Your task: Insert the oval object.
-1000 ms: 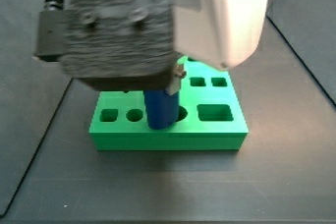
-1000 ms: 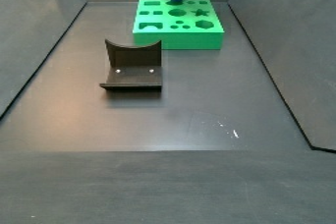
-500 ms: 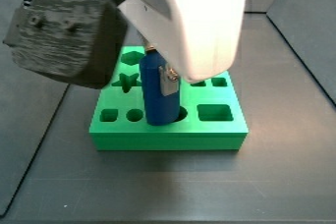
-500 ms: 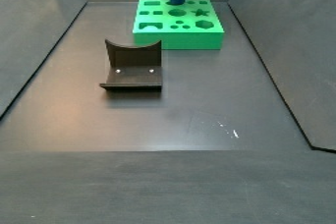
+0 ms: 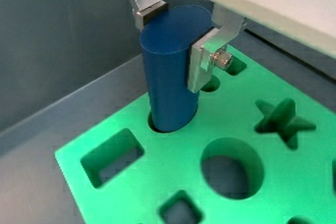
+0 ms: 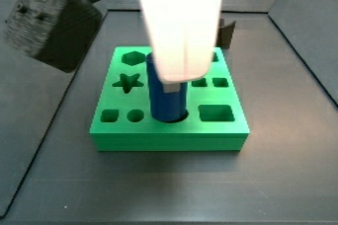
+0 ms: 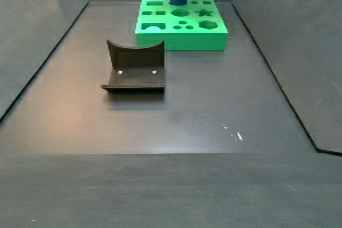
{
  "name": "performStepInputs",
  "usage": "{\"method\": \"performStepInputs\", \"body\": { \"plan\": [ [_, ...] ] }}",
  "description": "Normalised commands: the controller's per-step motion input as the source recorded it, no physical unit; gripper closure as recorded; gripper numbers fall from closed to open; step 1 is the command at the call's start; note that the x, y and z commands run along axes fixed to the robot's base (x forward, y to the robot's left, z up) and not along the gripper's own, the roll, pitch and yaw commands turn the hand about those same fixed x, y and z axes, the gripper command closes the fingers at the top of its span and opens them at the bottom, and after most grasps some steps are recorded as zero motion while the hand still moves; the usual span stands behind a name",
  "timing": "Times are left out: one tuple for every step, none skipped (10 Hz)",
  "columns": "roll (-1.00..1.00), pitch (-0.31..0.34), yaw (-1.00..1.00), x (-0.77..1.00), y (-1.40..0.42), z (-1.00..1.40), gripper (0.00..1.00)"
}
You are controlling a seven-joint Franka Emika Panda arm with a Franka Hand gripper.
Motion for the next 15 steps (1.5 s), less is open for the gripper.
{"method": "performStepInputs", "body": {
  "plan": [
    [0.01,-0.006,-0.87,0.03,-0.29,-0.45,1.0],
    [0.08,0.101,-0.63,0.23,-0.12,-0.48,1.0],
    [0.08,0.127,-0.41,0.09,0.0,-0.61,1.0],
    [0.11,0.083,-0.12,0.0,0.12,-0.6,1.0],
    [0.1,0.064,-0.05,0.01,0.18,-0.5,1.0],
    [0.07,0.0,0.0,-0.02,0.26,-0.44,1.0],
    [0.04,0.0,0.0,0.0,0.16,-0.44,1.0],
    [0.02,0.01,0.0,0.15,0.0,-0.54,1.0],
    [0.0,-0.046,0.0,0.0,0.0,-0.48,1.0],
    [0.0,-0.127,0.0,-0.15,0.0,-0.35,1.0],
    [0.0,-0.14,0.0,-0.19,0.0,-0.29,1.0],
    [-0.01,-0.079,0.0,-0.11,0.0,-0.31,1.0],
    [-0.07,-0.061,0.0,-0.07,0.0,-0.31,1.0],
    [-0.1,-0.003,0.0,0.0,0.0,-0.45,1.0],
    [-0.15,-0.013,0.0,0.0,0.0,-0.85,1.0]
  ]
}}
